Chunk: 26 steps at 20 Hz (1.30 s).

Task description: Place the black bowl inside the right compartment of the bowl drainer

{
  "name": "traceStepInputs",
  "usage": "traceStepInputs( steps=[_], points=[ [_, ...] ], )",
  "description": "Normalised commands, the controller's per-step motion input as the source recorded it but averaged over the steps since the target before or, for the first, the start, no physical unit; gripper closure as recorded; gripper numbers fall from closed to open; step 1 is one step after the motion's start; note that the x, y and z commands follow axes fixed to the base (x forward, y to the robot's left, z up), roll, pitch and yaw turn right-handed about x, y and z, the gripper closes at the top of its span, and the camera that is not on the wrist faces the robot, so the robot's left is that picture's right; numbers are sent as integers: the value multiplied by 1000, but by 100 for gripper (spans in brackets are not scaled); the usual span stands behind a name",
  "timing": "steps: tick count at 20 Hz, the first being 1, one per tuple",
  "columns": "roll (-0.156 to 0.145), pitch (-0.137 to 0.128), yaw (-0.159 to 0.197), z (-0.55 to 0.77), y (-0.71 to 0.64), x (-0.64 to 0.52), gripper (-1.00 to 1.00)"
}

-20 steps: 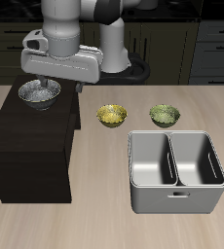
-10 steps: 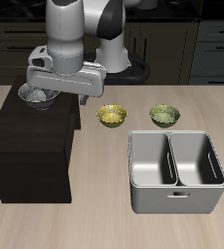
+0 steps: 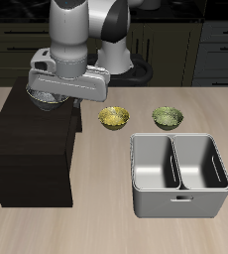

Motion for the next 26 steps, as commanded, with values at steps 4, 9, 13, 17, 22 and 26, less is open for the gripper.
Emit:
traceStepInputs(
  steps=[4,9,13,17,22,26],
  points=[
    [19,-11,4,40,23,-71,100],
    [2,2,-2,8,19,-31,100],
    [34,-31,26,144,245,-129,100],
    [25,-19,8,163,216,-90,100],
    [46,-42,13,275,358,-126,100],
    [48,-39,25,255,324,-20,100]
  ],
)
